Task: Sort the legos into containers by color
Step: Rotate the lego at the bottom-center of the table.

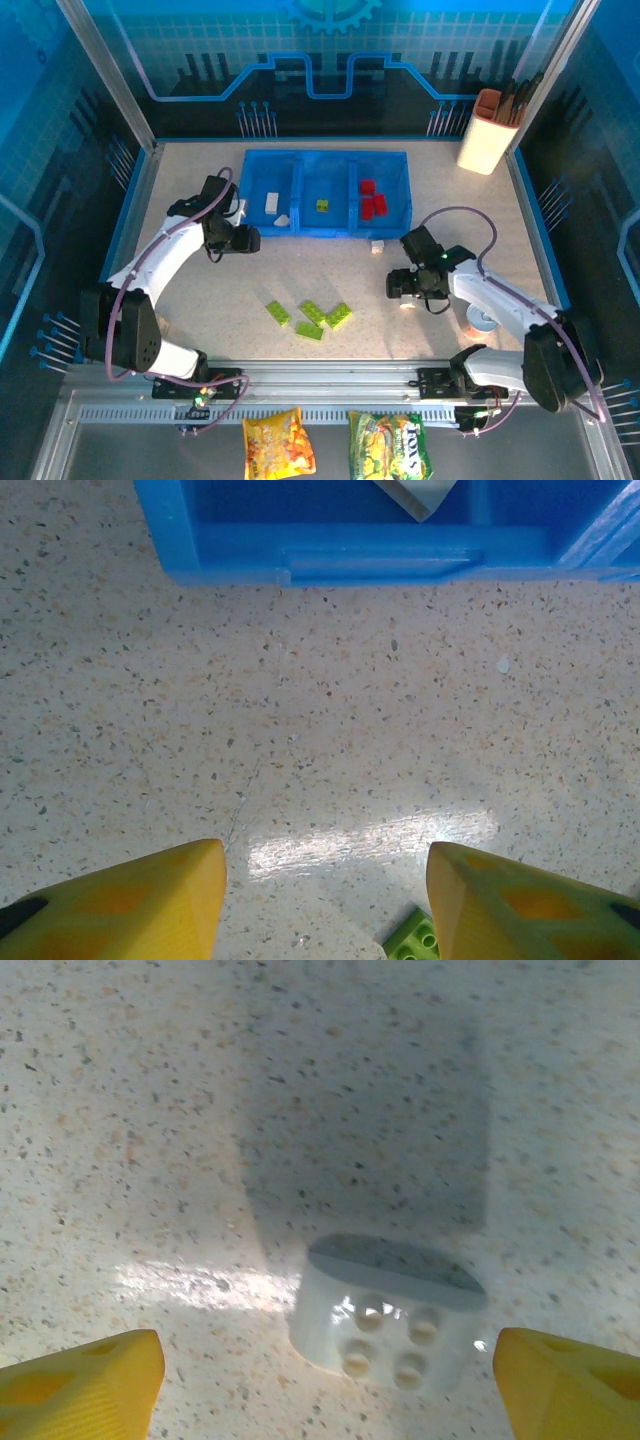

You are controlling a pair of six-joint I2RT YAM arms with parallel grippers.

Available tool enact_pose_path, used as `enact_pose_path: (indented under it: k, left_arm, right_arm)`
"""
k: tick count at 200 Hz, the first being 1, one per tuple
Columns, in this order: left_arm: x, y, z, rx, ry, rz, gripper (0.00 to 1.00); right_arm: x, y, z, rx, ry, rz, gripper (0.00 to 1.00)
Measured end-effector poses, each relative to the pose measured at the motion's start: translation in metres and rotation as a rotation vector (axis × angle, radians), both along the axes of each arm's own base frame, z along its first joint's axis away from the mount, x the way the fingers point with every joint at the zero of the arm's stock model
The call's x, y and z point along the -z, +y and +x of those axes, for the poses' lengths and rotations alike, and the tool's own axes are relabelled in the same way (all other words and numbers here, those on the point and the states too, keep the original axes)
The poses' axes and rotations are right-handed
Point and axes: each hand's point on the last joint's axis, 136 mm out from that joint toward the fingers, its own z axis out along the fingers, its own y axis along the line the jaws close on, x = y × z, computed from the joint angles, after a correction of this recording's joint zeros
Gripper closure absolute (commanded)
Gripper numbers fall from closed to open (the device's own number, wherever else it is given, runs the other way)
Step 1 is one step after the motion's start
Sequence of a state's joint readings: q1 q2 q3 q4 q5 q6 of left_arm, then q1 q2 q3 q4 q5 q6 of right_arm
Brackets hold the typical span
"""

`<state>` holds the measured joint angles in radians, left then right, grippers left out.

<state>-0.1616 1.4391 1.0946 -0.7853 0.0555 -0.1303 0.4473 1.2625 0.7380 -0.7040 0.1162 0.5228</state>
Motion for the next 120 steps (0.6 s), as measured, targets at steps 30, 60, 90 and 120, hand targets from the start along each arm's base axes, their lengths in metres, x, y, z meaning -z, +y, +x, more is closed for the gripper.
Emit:
enact_pose_path:
  k: [30, 60, 90, 120]
  left_arm:
    - [0.0, 0.001, 0.001, -0.003, -0.005, -0.001, 0.44]
    - [0.0, 0.002, 0.002, -0.007, -0.006, 0.006, 0.44]
    - [0.001, 0.005, 0.001, -0.014, -0.002, 0.006, 0.44]
    - [0.001, 0.005, 0.001, -0.015, -0.001, 0.007, 0.44]
  right_arm:
    - [0.012, 0.01, 0.005, -0.049, 0.038, 0.027, 0.13]
    - [0.015, 0.013, 0.008, -0.056, 0.042, 0.051, 0.12]
    - [0.019, 0.011, 0.007, -0.044, 0.047, 0.064, 0.12]
    - [0.026, 0.007, -0.002, -0.029, 0.073, 0.057, 0.12]
